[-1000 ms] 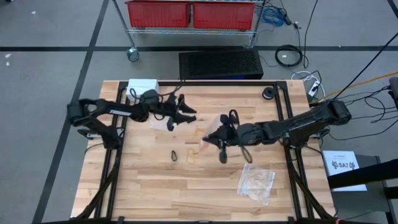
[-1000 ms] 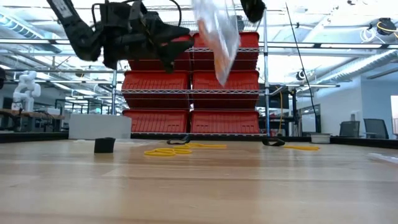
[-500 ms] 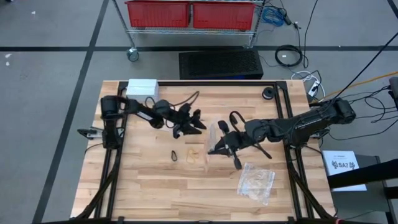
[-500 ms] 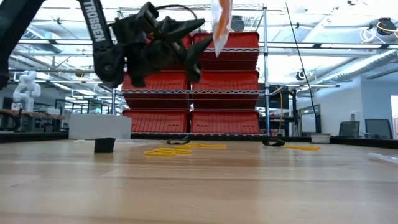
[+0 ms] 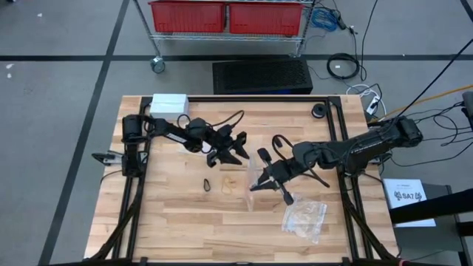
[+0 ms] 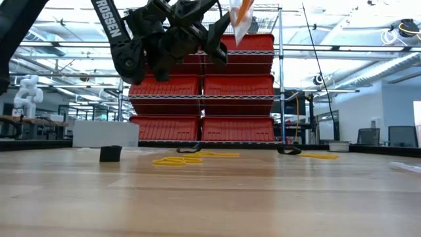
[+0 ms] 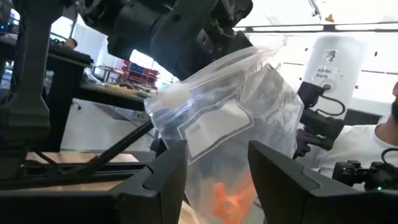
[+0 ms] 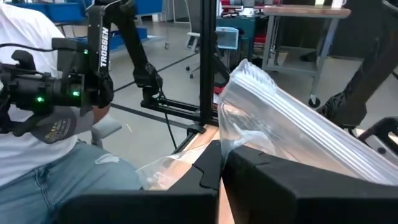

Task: Sort rubber bands
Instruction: Close the top zip lock bag

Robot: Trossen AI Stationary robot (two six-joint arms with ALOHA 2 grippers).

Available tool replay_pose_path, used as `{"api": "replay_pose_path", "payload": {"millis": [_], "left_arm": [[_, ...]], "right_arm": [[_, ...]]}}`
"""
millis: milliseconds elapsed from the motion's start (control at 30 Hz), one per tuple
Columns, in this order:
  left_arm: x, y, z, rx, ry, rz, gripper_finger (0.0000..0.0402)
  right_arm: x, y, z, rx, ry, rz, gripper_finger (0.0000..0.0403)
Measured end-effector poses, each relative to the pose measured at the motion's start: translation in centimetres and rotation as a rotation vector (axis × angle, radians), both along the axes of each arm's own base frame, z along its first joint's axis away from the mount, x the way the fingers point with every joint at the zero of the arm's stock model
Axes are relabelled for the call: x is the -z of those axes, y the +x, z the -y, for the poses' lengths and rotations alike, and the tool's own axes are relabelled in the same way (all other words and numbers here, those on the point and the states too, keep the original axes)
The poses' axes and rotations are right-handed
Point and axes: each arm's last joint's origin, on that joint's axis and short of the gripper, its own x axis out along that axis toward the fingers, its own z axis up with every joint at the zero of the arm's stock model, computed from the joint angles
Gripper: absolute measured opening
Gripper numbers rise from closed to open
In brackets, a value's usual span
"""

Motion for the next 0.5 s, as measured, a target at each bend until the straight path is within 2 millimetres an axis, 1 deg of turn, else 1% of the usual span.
{"api": "replay_pose_path", "payload": {"millis": [300,367,500], "left_arm": [[0.0,-0.2,-1.0,-0.035,0.012,0.010,0.0176],[0.0,-0.1,-0.8,-0.023,0.001,-0.001,0.0176],[0.0,0.1,0.3,0.002,-0.006,-0.002,0.0176]], "right_arm": [[-0.2,-0.2,-0.8,-0.049,-0.011,0.031,0.0000],[-0.2,-0.2,-0.8,-0.049,-0.012,0.032,0.0000],[-0.2,-0.2,-0.8,-0.050,-0.021,0.037,0.0000]]}}
